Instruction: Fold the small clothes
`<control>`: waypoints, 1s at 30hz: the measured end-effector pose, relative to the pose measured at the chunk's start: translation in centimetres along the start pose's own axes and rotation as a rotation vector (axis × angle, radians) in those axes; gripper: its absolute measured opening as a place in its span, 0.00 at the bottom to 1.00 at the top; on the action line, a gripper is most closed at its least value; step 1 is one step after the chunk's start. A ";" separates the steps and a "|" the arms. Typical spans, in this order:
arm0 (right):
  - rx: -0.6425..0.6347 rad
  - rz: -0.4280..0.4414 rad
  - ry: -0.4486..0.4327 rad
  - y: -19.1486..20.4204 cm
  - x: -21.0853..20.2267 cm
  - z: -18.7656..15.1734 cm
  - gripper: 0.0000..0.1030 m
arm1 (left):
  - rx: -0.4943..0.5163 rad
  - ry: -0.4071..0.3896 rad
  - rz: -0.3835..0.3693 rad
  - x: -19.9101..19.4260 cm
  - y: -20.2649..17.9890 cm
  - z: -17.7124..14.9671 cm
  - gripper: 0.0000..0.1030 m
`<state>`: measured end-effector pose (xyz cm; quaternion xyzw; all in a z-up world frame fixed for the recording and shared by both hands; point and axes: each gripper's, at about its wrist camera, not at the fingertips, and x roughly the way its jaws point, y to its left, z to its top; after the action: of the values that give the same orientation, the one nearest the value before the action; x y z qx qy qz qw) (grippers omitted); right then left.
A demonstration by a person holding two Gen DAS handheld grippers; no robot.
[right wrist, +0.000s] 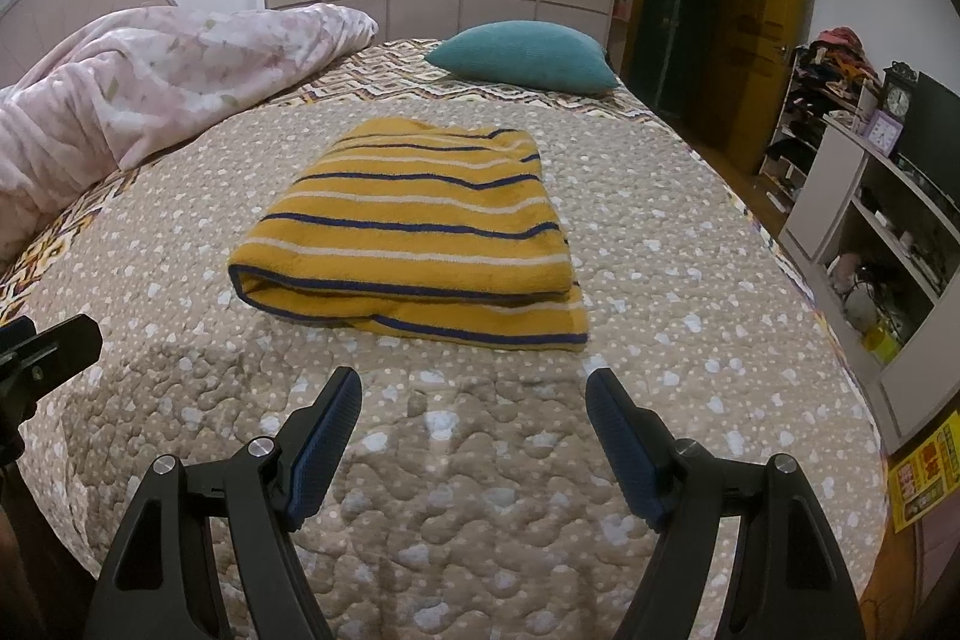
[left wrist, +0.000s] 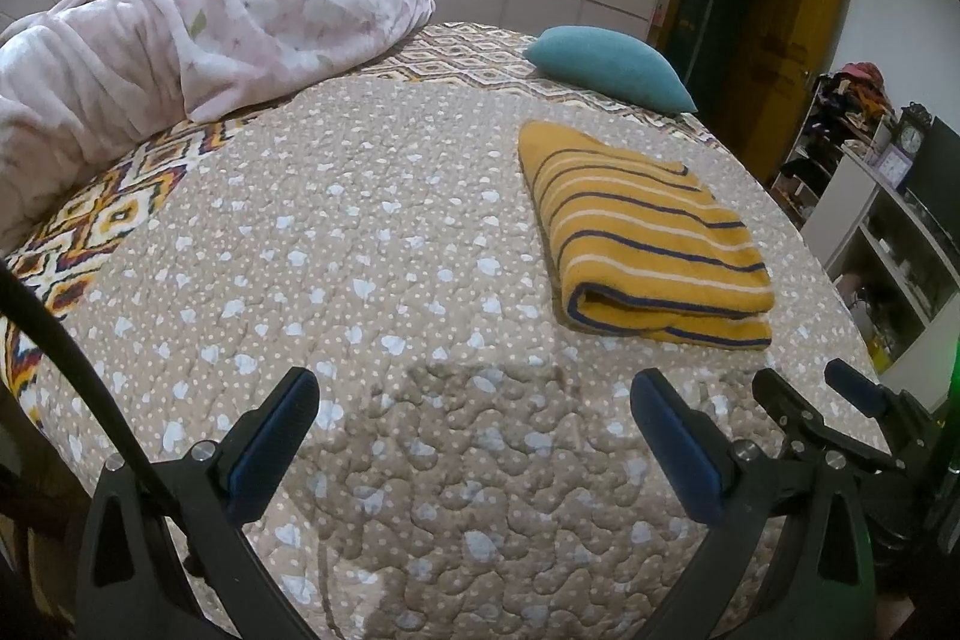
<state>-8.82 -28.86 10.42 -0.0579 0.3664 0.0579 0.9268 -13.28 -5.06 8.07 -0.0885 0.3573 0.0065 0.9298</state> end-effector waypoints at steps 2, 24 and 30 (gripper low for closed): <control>0.005 -0.001 0.005 -0.1 0.2 -0.1 0.79 | 0.008 -0.002 0.008 0.1 -0.2 -0.1 1.00; -0.061 -0.044 0.079 -0.2 3.8 0.7 0.79 | 0.021 0.092 0.052 4.2 0.3 0.2 1.00; -0.056 -0.013 0.088 -0.3 5.0 1.7 0.79 | 0.062 0.121 0.025 5.6 -0.9 1.0 1.00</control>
<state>-3.97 -28.53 8.25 -0.0888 0.4049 0.0597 0.9081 -8.38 -6.09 5.27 -0.0554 0.4138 0.0015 0.9087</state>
